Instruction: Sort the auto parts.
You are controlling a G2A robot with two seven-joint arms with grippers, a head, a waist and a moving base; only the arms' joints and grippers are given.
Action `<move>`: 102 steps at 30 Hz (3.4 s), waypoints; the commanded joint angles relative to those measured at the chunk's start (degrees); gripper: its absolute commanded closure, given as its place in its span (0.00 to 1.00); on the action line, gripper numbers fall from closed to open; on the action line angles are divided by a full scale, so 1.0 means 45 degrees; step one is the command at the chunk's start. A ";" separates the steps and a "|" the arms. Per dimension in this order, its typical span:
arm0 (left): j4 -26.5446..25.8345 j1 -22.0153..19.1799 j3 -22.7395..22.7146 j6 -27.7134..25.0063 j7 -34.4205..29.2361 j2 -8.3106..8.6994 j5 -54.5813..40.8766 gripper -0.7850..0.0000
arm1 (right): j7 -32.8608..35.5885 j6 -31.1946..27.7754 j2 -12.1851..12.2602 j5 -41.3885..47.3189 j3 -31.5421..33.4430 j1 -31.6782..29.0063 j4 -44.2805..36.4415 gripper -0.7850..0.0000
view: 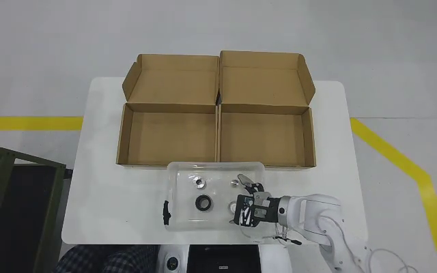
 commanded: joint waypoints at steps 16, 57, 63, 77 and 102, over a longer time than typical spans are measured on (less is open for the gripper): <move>0.0000 0.0000 0.0000 0.0000 0.0000 0.0000 0.0000 0.00 | 0.0136 -0.0011 0.0148 0.0122 -0.0414 0.0234 0.0349 0.42; 0.0000 0.0000 0.0000 0.0000 0.0000 0.0000 0.0000 0.00 | -0.5383 0.1050 0.0424 0.5436 0.1298 0.0549 0.0757 1.00; 0.0000 0.0000 0.0000 0.0000 0.0000 0.0000 0.0000 0.00 | -0.5947 0.1322 0.0401 0.7019 0.1662 0.0847 0.1309 1.00; 0.0000 0.0000 0.0000 0.0000 0.0000 0.0000 0.0000 0.00 | -0.6982 0.1815 0.0405 0.8656 0.2804 0.0511 0.1448 1.00; 0.0000 0.0000 0.0000 0.0000 0.0000 0.0000 0.0000 0.00 | -0.4201 0.4375 0.0325 0.3369 0.1826 0.1605 0.0891 1.00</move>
